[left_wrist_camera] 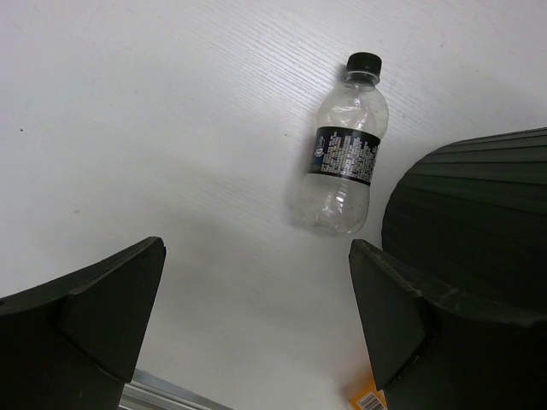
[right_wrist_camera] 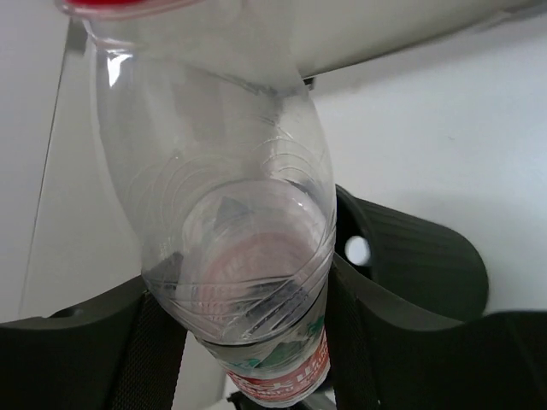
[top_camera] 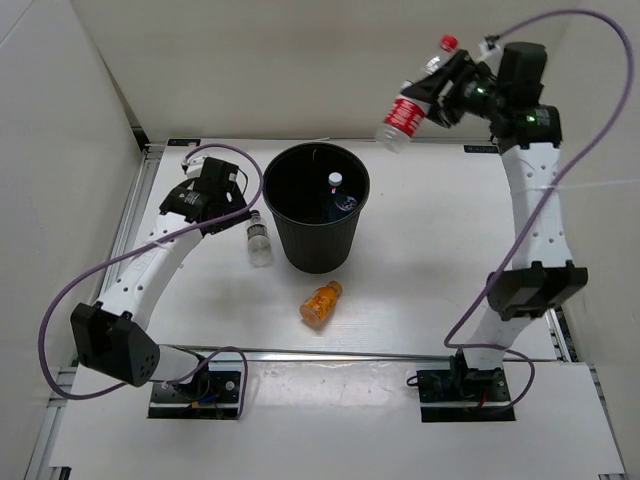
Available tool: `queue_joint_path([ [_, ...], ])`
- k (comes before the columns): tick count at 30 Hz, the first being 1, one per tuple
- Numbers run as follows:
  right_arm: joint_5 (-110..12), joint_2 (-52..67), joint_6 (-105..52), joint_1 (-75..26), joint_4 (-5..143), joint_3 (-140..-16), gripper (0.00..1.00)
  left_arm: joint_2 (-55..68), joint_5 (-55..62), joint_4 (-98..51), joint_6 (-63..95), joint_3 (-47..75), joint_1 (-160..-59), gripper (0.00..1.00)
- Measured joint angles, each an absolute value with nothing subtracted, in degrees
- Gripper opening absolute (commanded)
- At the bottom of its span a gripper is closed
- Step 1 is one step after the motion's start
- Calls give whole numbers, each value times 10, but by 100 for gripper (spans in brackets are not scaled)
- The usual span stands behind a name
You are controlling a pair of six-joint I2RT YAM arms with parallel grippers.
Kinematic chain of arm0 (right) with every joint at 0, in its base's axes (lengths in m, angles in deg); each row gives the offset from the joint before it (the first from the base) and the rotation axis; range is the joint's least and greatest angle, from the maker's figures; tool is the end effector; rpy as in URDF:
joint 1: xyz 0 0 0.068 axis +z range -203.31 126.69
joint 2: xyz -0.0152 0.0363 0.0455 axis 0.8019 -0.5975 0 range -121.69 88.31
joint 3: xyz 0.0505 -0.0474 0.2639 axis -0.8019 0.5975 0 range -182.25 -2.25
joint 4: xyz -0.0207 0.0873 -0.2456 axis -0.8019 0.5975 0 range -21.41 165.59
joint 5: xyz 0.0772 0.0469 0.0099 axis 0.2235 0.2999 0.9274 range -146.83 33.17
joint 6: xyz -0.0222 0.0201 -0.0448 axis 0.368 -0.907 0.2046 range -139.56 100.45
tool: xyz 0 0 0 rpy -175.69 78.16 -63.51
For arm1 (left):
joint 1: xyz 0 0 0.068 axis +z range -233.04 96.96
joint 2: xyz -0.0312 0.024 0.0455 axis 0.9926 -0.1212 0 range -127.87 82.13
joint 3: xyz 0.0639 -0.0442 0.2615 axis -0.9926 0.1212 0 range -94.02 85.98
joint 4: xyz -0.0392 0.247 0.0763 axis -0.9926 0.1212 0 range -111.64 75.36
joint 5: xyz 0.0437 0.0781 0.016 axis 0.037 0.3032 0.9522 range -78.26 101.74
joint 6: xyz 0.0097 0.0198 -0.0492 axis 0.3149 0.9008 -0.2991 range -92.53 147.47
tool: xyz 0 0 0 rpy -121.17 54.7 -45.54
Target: Put the plastic bottles in the bin
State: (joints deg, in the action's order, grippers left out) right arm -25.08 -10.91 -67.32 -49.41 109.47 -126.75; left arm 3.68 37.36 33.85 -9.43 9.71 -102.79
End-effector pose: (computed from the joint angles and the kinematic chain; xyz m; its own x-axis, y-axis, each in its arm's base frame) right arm 0.3564 0.0431 0.5051 -0.5975 0.5903 -0.5427 -0.1803 0.5606 0.8082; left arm 0.2604 -0.0771 0.3332 -0.6881 -0.3282 -0.6471 -0.4080 0.9125 -0.0289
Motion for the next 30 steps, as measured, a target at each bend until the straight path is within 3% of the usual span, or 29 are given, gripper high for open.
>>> queue_joint_path([
  [3, -236, -166, -656, -429, 1066, -1339, 25, 20, 370, 334, -90, 96, -1027, 100],
  [8, -258, -207, -599, -331, 1061, -1349, 26, 6, 360, 326, -83, 96, -1027, 100],
  [10, -272, -214, -575, -299, 1061, -1349, 32, 6, 359, 324, -81, 96, -1027, 100],
  [11, -283, -217, -558, -281, 1060, -1349, 37, 6, 359, 323, -79, 96, -1027, 100],
  [12, -298, -219, -541, -264, 1061, -1349, 52, 6, 359, 322, -79, 97, -1027, 100],
  [14, -329, -220, -507, -232, 1061, -1349, 73, 7, 359, 319, -78, 103, -1027, 100],
  [15, -345, -220, -489, -215, 1062, -1349, 91, 7, 359, 318, -78, 107, -1027, 100],
  [16, -359, -220, -476, -200, 1063, -1349, 98, 7, 359, 318, -77, 111, -1027, 100],
  [20, -431, -219, -441, -173, 1083, -1348, 100, 7, 359, 318, -76, 121, -1026, 100],
  [30, -569, -159, -437, -237, 1135, -1292, 100, -35, 357, 301, -96, 124, -1012, 100],
])
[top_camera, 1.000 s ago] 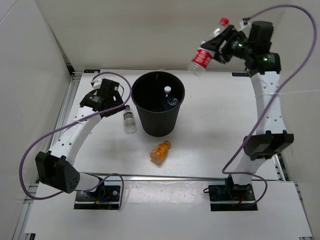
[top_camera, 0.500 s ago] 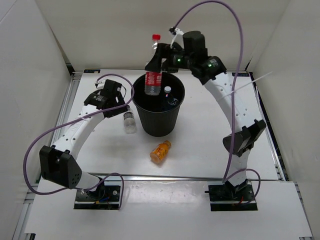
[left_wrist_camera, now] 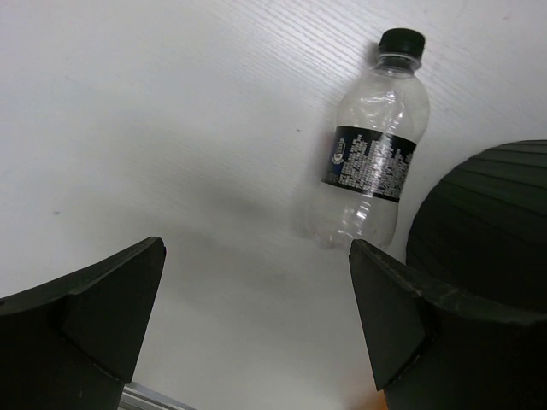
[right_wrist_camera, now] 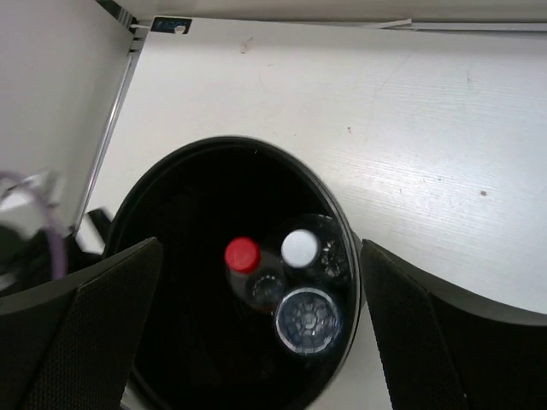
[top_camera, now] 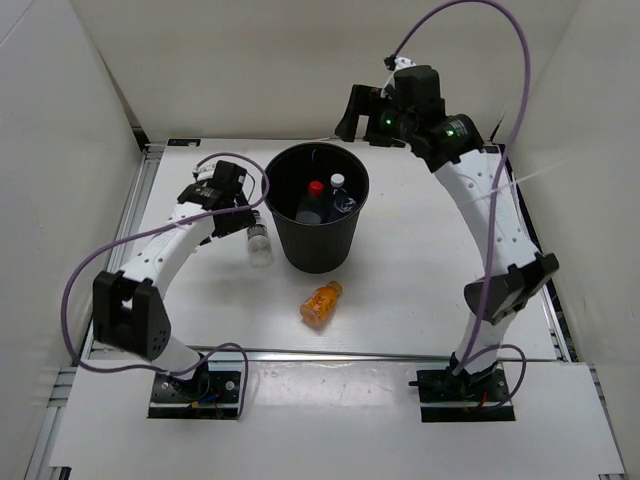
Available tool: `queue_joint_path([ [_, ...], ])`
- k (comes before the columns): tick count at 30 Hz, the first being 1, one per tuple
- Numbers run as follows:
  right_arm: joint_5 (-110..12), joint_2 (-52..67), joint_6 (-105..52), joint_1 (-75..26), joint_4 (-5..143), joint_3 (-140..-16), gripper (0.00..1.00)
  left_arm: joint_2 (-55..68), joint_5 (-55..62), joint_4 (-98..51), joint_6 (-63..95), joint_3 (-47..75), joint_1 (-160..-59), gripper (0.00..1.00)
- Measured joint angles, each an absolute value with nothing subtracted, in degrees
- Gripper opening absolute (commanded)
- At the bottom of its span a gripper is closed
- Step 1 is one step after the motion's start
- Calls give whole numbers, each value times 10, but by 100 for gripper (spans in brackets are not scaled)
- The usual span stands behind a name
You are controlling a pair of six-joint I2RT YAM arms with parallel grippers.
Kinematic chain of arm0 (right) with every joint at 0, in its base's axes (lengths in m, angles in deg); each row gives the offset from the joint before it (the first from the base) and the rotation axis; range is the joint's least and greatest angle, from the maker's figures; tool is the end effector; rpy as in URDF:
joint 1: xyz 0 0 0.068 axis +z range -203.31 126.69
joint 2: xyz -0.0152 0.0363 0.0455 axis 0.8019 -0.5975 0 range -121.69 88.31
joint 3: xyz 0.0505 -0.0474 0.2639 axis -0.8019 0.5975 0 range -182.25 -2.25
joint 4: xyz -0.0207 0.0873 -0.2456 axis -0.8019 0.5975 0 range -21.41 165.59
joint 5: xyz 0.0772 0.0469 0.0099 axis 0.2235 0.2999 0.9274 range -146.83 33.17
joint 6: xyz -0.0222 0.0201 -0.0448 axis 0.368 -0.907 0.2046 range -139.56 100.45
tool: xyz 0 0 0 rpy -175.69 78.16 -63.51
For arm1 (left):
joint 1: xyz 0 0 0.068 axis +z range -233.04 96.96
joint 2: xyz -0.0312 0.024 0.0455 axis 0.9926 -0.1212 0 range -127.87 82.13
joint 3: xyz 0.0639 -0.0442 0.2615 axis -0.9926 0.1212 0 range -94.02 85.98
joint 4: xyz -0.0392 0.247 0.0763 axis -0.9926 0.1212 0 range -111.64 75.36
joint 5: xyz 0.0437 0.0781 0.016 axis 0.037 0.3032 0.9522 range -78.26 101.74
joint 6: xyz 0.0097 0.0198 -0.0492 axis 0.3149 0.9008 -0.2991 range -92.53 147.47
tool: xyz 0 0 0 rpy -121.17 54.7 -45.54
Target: Put the plastic bottles in the bin
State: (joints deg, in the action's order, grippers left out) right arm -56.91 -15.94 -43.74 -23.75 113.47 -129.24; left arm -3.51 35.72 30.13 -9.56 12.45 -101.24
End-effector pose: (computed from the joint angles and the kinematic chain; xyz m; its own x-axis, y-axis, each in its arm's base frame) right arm 0.3386 0.1920 0.4782 -0.5006 0.1871 -0.8452 -0.3148 0.8702 0.3790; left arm 0.2886 -0.0796 0.2884 -0.7503 -0.3326 -0.5713 -0.4217 0.9064 0.0262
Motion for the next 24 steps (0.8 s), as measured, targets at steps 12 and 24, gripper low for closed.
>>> queue_joint_path([
  [12, -582, 49, -426, -241, 1170, -1155, 100, -187, 255, 226, -88, 92, -971, 100],
  [24, -596, 76, -414, -263, 1216, -1129, 100, -206, 101, 82, -55, 145, -924, 100],
])
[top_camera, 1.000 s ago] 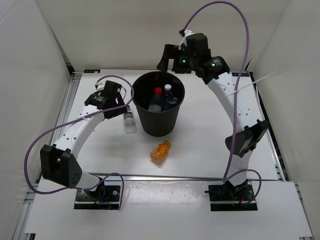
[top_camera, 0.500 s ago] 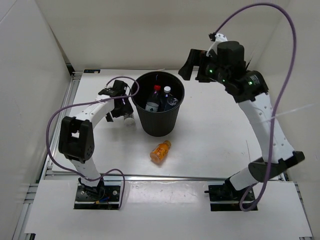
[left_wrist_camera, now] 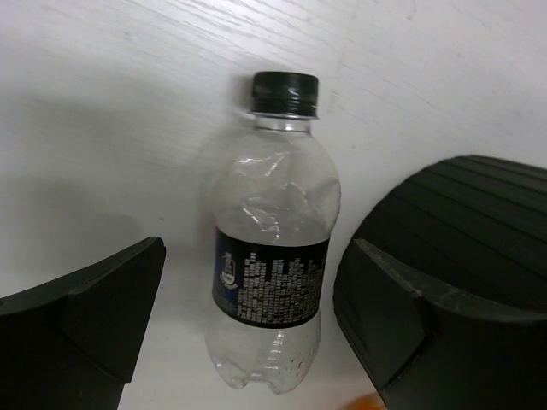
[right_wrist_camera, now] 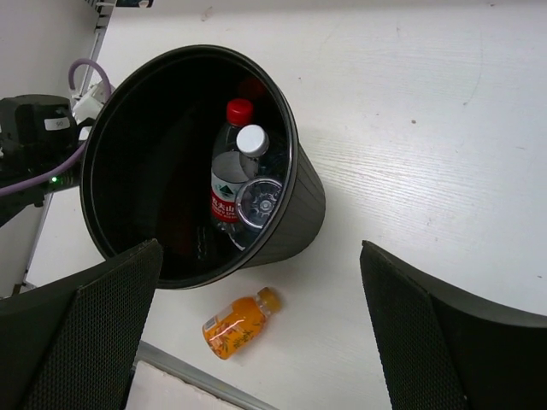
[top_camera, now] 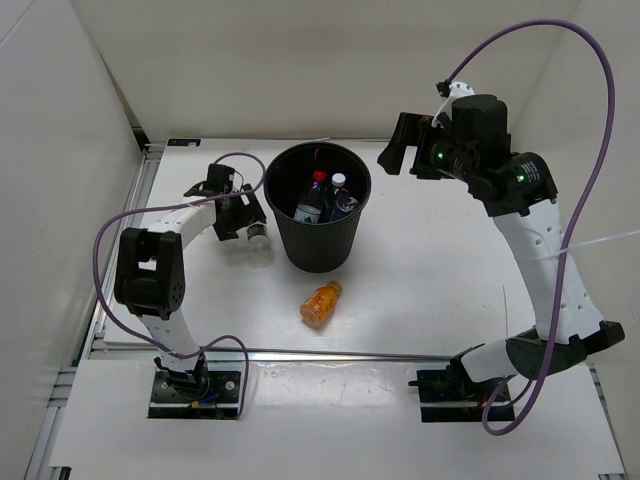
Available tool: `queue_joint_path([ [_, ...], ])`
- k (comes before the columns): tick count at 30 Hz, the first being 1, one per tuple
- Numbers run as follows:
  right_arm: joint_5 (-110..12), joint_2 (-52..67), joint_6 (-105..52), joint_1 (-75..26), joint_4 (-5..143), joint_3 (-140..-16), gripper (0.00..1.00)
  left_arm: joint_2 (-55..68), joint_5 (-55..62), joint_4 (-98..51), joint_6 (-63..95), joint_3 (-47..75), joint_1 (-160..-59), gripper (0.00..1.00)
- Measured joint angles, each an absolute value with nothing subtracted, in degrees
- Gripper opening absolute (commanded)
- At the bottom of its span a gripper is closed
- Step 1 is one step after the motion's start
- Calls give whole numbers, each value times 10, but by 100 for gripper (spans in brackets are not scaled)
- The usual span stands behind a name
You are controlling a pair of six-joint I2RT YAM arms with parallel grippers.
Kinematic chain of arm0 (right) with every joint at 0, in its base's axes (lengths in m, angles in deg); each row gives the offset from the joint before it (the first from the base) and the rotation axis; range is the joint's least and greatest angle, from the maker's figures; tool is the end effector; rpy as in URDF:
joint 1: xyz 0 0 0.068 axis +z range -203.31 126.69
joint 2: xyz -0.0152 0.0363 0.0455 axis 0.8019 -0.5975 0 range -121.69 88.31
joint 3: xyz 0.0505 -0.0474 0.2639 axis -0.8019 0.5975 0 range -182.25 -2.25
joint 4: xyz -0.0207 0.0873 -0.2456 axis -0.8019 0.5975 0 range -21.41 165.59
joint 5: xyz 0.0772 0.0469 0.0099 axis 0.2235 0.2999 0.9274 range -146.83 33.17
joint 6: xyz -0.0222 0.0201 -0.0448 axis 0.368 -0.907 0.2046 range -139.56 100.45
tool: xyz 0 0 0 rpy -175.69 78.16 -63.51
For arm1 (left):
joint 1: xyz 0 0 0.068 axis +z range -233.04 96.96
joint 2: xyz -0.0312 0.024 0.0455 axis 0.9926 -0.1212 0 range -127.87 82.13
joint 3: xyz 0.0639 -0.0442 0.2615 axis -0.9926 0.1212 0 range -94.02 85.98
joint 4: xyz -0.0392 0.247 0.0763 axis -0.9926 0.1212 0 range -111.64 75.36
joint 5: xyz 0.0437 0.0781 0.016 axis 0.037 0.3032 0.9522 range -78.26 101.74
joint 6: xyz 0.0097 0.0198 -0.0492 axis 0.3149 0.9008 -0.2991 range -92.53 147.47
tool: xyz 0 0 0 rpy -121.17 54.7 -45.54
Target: Put the plastic bottles in the bin
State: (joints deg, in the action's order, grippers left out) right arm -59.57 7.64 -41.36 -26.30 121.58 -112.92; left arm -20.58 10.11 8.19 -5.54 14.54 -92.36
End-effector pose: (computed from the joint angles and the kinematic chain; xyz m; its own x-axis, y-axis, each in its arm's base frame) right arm 0.2325 0.1166 0.5058 -0.4769 0.1733 -0.8617 -0.2556 0.9107 0.3246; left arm 0.3666 -0.0612 0.1992 -0.8200 -0.4174 -0.3918 -0.3236 0.9025 -0.2841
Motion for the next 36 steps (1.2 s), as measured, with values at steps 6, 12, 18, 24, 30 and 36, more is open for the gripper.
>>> queue_joint_path([
  [6, -586, 76, -413, -267, 1224, -1129, 100, -213, 17, 25, -31, 170, -904, 100],
  [12, -576, 71, -413, -267, 1225, -1129, 100, -234, -17, -5, -18, 190, -890, 90],
  [18, -575, 68, -413, -267, 1225, -1129, 100, -241, -46, -20, -8, 209, -881, 61],
  [24, -575, 68, -414, -267, 1225, -1129, 100, -229, -60, -28, -5, 226, -864, 42],
  [30, -575, 68, -416, -268, 1227, -1129, 100, -110, -41, -7, -41, 282, -802, 38],
  [36, -575, 69, -421, -281, 1227, -1126, 100, 19, -30, 6, -96, 236, -768, 37],
])
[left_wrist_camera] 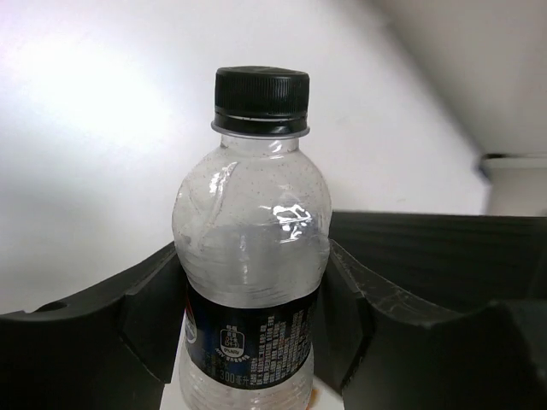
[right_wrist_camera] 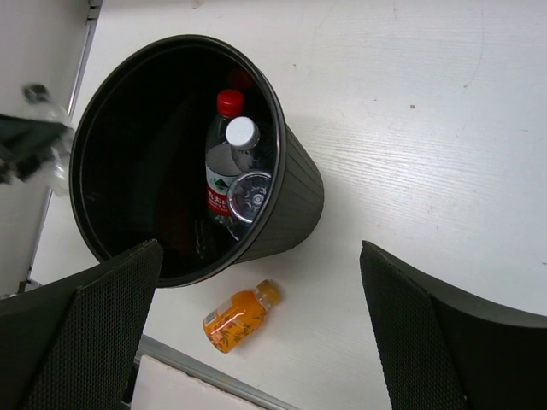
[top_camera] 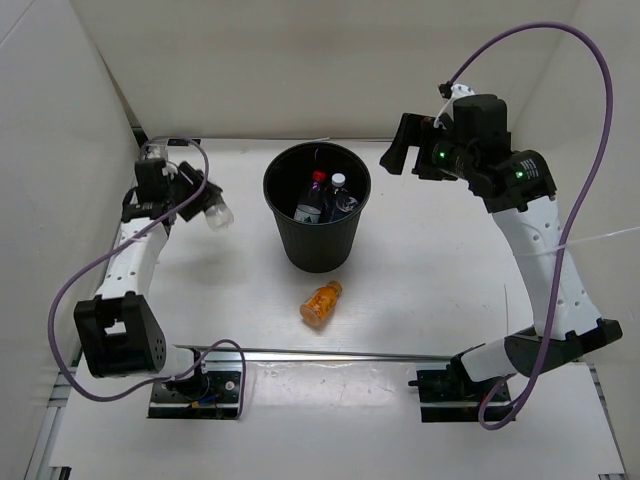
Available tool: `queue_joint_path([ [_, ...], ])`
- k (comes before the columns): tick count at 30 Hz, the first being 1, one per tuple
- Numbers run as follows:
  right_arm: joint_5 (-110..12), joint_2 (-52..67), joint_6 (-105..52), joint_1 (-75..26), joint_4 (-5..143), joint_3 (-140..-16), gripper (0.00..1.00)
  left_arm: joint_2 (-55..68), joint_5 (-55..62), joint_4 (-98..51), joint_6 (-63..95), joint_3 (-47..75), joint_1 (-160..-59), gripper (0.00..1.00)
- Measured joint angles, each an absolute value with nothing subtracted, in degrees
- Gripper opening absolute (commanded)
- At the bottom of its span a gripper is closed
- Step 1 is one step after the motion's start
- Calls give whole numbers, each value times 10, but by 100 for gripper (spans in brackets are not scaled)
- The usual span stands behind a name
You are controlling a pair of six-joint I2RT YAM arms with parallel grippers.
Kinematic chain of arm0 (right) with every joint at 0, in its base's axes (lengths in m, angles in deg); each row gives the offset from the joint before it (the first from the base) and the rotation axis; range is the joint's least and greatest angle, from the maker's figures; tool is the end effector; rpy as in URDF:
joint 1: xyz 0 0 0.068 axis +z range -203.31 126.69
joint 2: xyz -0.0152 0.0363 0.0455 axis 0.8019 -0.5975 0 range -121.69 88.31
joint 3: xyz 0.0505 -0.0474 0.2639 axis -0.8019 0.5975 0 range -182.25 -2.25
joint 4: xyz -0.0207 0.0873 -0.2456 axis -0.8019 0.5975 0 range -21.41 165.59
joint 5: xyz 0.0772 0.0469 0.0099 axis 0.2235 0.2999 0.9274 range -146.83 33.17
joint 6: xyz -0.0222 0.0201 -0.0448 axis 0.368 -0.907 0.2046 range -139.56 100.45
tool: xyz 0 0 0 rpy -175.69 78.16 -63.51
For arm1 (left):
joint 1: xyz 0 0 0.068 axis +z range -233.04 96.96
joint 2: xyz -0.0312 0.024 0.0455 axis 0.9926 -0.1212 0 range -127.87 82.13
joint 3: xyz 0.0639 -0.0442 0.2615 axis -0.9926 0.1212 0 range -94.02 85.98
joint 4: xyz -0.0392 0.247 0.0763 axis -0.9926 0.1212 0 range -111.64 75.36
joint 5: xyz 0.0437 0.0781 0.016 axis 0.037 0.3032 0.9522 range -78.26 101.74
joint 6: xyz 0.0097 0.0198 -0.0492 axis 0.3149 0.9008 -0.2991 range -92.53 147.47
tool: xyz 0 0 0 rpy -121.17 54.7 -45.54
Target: Put the plastic bottles in the bin
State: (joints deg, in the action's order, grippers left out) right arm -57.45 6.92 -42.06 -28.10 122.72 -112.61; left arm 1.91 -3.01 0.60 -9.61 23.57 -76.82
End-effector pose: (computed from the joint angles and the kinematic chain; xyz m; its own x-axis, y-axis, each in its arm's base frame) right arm 0.2398 0.1125 0.4992 -0.5149 0.1806 -0.8380 -0.2381 0.9089 0.3422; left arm 0.3090 0.0246 0.2861 -0.5639 -0.6481 -0.5119 -0.3148 0.7417 -0.5922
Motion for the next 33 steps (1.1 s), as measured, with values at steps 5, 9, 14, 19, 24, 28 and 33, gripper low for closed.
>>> queue_joint_path([
  [5, -564, 78, -432, -286, 1229, -1094, 100, 16, -31, 8, -136, 96, -818, 39],
  [9, -556, 86, -442, -286, 1233, -1067, 100, -4, -35, -3, -148, -35, -878, 42],
  [14, -553, 119, -451, -287, 1236, -1027, 100, -39, -42, -14, -140, -123, -952, 48],
  [19, -553, 159, -457, -292, 1238, -997, 100, -108, -63, -15, -119, -157, -1004, 69],
  [24, -553, 186, -461, -298, 1237, -972, 100, -170, -72, 16, -104, -157, -1031, 90],
  [28, -552, 203, -465, -301, 1236, -943, 100, -175, -70, 37, -93, -154, -1039, 100],
  [33, -540, 243, -518, -301, 1205, -864, 100, -154, -53, 50, -78, -154, -1040, 100],
])
